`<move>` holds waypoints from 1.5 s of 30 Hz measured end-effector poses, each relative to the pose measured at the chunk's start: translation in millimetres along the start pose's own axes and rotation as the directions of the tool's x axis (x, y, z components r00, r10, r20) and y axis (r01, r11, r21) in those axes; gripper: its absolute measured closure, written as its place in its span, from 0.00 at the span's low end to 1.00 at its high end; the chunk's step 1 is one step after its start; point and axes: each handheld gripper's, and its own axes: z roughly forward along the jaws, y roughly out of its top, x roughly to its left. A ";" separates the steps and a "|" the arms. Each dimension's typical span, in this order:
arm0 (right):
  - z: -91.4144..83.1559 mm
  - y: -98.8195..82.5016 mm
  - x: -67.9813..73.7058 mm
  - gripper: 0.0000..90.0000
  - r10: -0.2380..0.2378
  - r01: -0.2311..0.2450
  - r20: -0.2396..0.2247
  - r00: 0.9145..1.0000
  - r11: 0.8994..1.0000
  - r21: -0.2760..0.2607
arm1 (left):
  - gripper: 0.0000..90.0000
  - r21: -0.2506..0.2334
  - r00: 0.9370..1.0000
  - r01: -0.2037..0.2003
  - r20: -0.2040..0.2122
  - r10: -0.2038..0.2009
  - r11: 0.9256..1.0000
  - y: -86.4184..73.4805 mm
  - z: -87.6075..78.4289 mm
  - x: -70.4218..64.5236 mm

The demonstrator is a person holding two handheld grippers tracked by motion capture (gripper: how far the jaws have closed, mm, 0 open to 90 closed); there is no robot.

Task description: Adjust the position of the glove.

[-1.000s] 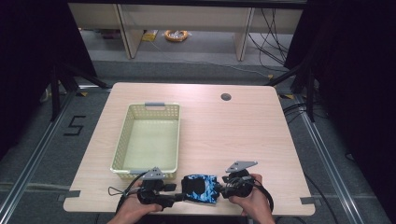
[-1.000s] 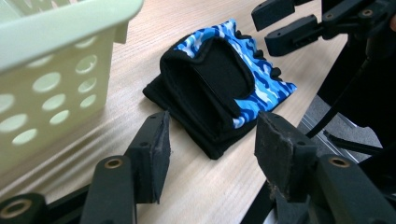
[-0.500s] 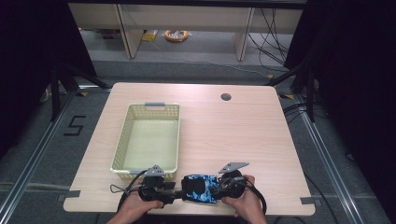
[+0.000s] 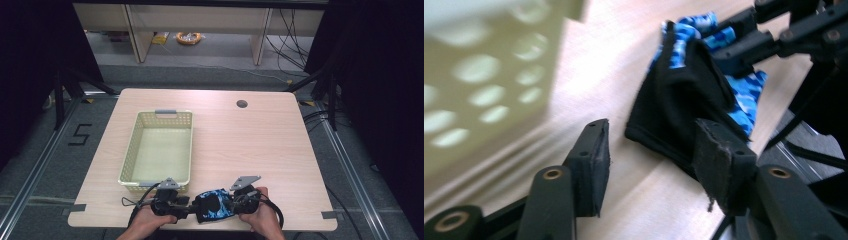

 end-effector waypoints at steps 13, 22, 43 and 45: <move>-0.9 -4.3 2.4 0.83 0.023 -0.023 0.007 1.000 1.000 -0.022 | 0.62 0.013 0.996 0.062 0.057 -0.063 0.998 -7.9 3.0 -5.0; -0.2 -5.6 1.2 0.83 0.008 -0.008 0.014 1.000 0.999 -0.033 | 0.72 -0.009 0.997 0.049 0.064 -0.048 0.999 -2.8 11.3 -8.9; -0.1 -8.9 -1.7 0.90 0.033 -0.034 -0.028 0.999 0.998 -0.056 | 0.92 -0.052 0.999 0.013 0.032 -0.011 0.999 4.3 14.7 -5.6; -1.6 -9.1 -0.6 0.90 0.056 -0.057 -0.034 0.998 0.997 -0.048 | 0.93 -0.053 0.999 0.011 0.038 -0.009 0.999 5.3 14.3 -5.7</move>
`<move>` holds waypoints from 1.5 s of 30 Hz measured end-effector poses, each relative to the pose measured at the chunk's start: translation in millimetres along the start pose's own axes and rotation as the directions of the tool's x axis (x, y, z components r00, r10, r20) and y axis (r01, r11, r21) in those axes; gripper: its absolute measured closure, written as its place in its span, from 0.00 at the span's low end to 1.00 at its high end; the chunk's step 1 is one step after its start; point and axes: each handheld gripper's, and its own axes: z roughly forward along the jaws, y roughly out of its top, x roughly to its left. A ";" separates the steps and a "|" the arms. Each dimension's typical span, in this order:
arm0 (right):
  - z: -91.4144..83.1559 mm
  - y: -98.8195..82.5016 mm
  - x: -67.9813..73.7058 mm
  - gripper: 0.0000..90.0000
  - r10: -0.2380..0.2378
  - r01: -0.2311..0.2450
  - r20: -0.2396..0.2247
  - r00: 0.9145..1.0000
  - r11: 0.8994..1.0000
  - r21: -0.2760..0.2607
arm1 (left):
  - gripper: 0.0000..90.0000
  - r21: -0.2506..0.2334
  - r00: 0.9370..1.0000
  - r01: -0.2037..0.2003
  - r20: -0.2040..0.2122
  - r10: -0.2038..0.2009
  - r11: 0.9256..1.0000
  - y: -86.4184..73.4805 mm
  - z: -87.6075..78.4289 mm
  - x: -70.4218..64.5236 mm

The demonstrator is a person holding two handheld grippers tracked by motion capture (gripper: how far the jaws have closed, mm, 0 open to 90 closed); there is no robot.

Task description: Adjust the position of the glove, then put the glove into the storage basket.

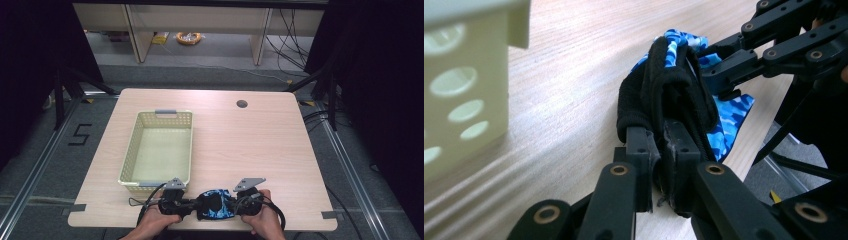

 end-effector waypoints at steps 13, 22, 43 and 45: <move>-5.3 0.1 1.1 0.90 -0.015 0.016 0.014 1.000 0.999 -0.042 | 0.93 -0.038 0.999 -0.035 0.021 0.036 0.999 2.1 -5.9 -5.9; -15.3 3.7 3.1 0.90 -0.021 0.021 -0.010 1.000 0.998 -0.057 | 0.93 -0.059 0.998 -0.064 0.012 0.065 0.996 5.2 -12.9 -9.9; -38.2 24.5 20.7 0.90 -0.021 0.019 -0.010 1.000 0.992 -0.128 | 0.92 -0.106 0.995 -0.095 0.017 0.098 0.990 20.5 -46.3 -12.2; -40.1 27.2 22.6 0.90 -0.017 0.015 -0.015 1.000 0.991 -0.131 | 0.92 -0.109 0.996 -0.092 0.008 0.093 0.990 22.4 -48.7 -12.9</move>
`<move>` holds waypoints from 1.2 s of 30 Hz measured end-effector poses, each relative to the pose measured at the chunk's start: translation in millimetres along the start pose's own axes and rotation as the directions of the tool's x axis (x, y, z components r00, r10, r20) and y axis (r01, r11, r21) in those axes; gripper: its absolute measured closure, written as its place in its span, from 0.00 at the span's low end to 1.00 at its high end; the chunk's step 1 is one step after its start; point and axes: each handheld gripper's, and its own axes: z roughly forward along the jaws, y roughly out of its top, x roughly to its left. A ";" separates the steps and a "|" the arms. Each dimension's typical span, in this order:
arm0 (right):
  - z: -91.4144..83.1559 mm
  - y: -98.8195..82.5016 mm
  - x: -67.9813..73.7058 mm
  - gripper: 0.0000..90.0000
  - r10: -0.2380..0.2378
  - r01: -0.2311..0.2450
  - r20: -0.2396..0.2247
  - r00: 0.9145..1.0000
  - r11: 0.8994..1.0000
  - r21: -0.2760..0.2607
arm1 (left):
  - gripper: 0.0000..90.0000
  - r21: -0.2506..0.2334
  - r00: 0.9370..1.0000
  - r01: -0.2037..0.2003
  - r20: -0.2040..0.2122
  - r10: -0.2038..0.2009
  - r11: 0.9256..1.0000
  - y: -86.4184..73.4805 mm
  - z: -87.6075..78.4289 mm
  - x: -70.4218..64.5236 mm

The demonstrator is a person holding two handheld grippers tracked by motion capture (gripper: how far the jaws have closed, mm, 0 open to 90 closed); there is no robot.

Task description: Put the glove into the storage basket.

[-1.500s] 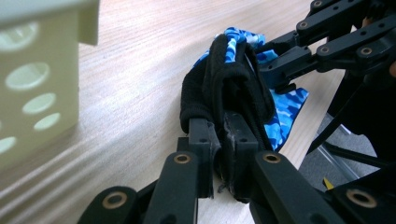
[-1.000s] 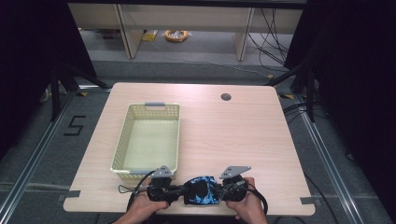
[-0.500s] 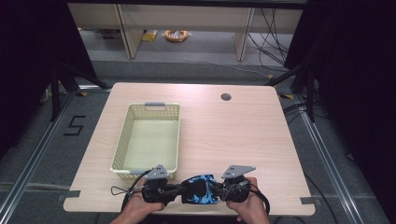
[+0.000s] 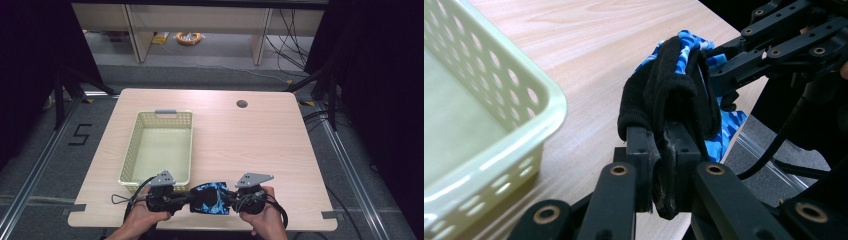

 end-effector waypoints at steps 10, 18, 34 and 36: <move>-0.8 15.1 2.0 0.90 -0.038 0.037 -0.018 0.999 0.999 -0.029 | 0.92 0.006 1.000 -0.011 0.008 0.011 1.000 10.6 -11.7 7.6; 0.5 29.2 5.8 0.89 -0.056 0.055 -0.011 0.998 0.998 -0.022 | 0.92 0.002 1.000 -0.011 0.002 0.011 1.000 16.9 -22.3 14.5; 6.9 61.5 14.9 0.89 -0.092 0.092 -0.007 0.996 0.995 -0.037 | 0.92 0.001 0.999 -0.024 -0.048 0.024 1.000 30.6 -42.2 28.2; 9.5 66.4 15.5 0.89 -0.090 0.088 -0.022 0.996 0.995 -0.044 | 0.92 -0.006 0.998 -0.017 -0.067 0.017 1.000 34.6 -46.4 33.1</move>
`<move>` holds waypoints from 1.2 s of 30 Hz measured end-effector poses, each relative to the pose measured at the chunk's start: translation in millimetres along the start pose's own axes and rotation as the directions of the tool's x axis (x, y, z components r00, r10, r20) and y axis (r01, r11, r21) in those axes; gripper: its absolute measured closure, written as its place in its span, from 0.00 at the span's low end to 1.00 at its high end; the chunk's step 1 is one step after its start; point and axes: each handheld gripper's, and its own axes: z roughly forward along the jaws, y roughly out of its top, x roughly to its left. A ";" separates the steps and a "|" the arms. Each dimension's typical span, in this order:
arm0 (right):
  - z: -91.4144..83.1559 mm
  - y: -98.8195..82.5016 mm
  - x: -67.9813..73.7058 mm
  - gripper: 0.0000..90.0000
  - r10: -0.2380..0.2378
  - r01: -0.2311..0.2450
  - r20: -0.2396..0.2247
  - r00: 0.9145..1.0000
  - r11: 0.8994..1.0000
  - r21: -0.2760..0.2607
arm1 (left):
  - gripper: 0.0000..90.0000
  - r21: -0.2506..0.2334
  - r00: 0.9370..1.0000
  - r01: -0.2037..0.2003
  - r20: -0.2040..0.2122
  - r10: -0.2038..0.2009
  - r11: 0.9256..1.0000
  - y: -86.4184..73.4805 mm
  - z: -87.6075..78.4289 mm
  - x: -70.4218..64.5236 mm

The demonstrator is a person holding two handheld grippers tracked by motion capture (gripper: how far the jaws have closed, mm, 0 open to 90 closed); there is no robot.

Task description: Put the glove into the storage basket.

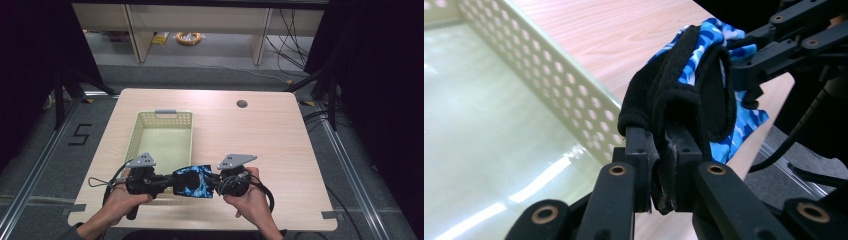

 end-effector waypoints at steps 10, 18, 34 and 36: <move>10.9 28.5 4.3 0.89 -0.026 0.026 0.009 1.000 0.999 -0.028 | 0.91 -0.006 0.999 0.023 -0.023 -0.023 1.000 12.7 -19.1 19.1; 19.8 41.0 4.8 0.89 -0.035 0.035 -0.011 0.999 0.999 -0.016 | 0.91 -0.011 0.998 0.041 -0.043 -0.042 0.999 14.8 -26.5 28.5; 49.8 66.2 8.8 0.89 -0.047 0.047 -0.024 0.999 0.999 0.012 | 0.91 0.007 0.992 0.079 -0.101 -0.078 0.997 15.5 -43.0 54.1; 56.0 69.3 9.2 0.89 -0.037 0.038 -0.023 0.999 0.999 0.022 | 0.91 0.001 0.989 0.089 -0.115 -0.088 0.996 15.2 -44.3 58.3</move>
